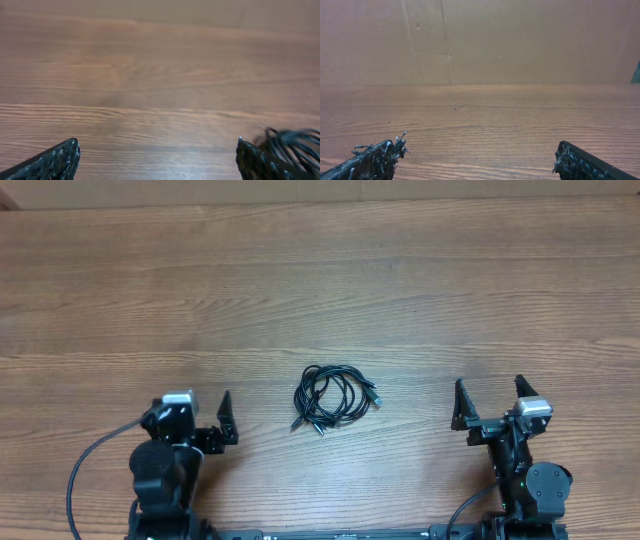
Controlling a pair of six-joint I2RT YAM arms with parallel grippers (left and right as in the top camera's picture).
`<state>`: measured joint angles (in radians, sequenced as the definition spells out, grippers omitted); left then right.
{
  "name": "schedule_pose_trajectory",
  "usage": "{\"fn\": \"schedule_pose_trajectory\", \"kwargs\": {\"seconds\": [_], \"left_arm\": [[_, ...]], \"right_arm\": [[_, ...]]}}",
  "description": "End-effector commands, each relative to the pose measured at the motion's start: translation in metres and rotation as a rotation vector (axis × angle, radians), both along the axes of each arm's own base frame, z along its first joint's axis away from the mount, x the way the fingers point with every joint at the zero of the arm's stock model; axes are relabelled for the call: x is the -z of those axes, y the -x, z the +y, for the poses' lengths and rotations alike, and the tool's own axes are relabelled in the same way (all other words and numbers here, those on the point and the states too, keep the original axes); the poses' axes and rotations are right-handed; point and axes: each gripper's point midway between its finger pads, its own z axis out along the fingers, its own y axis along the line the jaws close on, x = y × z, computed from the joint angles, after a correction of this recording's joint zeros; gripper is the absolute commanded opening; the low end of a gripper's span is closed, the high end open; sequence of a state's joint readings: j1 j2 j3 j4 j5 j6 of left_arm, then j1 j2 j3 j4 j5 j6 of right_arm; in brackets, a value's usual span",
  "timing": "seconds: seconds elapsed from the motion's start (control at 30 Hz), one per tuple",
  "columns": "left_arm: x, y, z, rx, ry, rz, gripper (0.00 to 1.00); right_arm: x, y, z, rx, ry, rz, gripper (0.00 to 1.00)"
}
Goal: Untangle cables
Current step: 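Move the left gripper forward over the black cable bundle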
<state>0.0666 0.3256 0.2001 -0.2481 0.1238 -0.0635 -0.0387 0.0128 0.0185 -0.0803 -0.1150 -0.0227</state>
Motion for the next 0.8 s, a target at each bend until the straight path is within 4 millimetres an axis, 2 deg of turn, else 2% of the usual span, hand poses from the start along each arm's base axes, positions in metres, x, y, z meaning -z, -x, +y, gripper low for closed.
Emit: {"fn": "schedule_pose_trajectory", "kwargs": {"seconds": [0.0, 0.1, 0.37, 0.57, 0.77], "left_arm": [[-0.016, -0.005, -0.016, 0.107, 0.002, 0.018, 0.99], [-0.020, -0.009, -0.018, 0.121, 0.018, 0.091, 1.00], [-0.055, -0.016, -0.035, 0.227, 0.058, 0.268, 1.00], [-0.070, -0.008, -0.046, 0.299, 0.026, 0.447, 1.00], [-0.074, -0.001, -0.071, 0.409, 0.002, 0.600, 0.99]], "right_arm": [[0.002, 0.000, -0.001, 0.008, 0.002, -0.004, 1.00], [0.002, 0.000, -0.001, 0.008, 0.002, -0.004, 1.00], [0.002, 0.000, -0.001, 0.008, 0.002, -0.004, 1.00], [0.002, 0.000, -0.001, 0.008, 0.002, -0.004, 1.00], [0.002, 0.000, -0.001, 0.008, 0.002, -0.004, 1.00]]}}
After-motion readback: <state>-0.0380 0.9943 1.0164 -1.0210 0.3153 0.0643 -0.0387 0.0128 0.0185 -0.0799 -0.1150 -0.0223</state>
